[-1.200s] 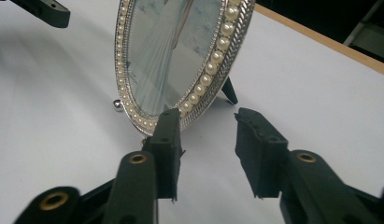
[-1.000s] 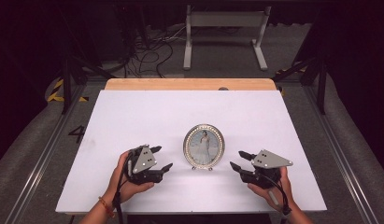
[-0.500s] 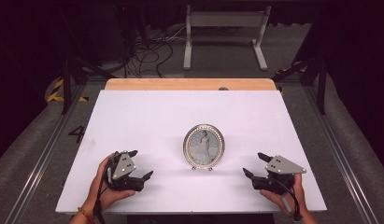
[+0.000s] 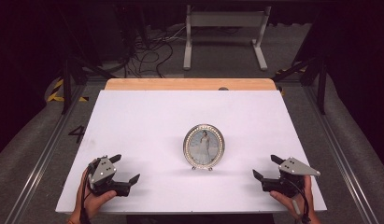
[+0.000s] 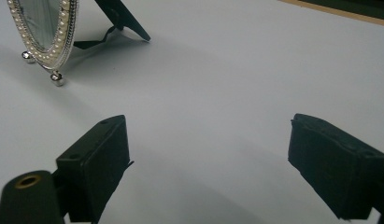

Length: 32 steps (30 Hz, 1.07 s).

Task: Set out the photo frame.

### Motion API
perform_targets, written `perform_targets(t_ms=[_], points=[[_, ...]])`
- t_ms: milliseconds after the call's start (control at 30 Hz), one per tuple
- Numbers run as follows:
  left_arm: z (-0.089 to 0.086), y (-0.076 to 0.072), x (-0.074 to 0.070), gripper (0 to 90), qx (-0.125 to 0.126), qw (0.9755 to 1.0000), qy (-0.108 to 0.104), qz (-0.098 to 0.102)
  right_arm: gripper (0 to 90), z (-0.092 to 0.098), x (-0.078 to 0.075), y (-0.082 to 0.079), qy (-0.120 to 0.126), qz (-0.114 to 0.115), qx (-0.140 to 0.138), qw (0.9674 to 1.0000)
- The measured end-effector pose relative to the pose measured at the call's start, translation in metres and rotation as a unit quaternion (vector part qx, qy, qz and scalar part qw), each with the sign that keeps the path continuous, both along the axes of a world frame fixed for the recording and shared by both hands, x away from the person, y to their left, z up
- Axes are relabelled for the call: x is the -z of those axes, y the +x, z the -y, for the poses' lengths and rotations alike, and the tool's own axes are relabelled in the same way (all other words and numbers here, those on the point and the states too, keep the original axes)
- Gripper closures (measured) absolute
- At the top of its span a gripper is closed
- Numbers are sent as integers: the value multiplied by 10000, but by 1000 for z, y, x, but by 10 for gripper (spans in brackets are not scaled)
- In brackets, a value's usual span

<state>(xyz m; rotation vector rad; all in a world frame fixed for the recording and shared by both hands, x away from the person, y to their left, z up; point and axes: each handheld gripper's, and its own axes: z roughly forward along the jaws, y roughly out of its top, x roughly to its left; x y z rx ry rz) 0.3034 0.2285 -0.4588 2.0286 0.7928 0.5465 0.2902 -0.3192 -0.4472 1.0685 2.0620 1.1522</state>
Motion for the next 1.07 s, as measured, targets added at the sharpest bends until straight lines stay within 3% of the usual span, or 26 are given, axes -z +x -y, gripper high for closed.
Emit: perform_targets(t_ms=[300,433,700,933,1067], points=[[3,-1,1,46,14,10000,92,25,130,2,-1,1,-158,97,134,9997],[7,0,2,46,37,9999,125,-14,126,2,-2,2,-356,135,257,9989],[8,0,2,46,12,9998,193,-36,129,9,-3,2,-267,152,396,9987],[14,0,5,45,51,9988,482,2,130,5,-4,0,-300,169,321,9989],[18,0,6,44,89,9987,510,-8,130,3,-3,0,-298,171,306,9989]])
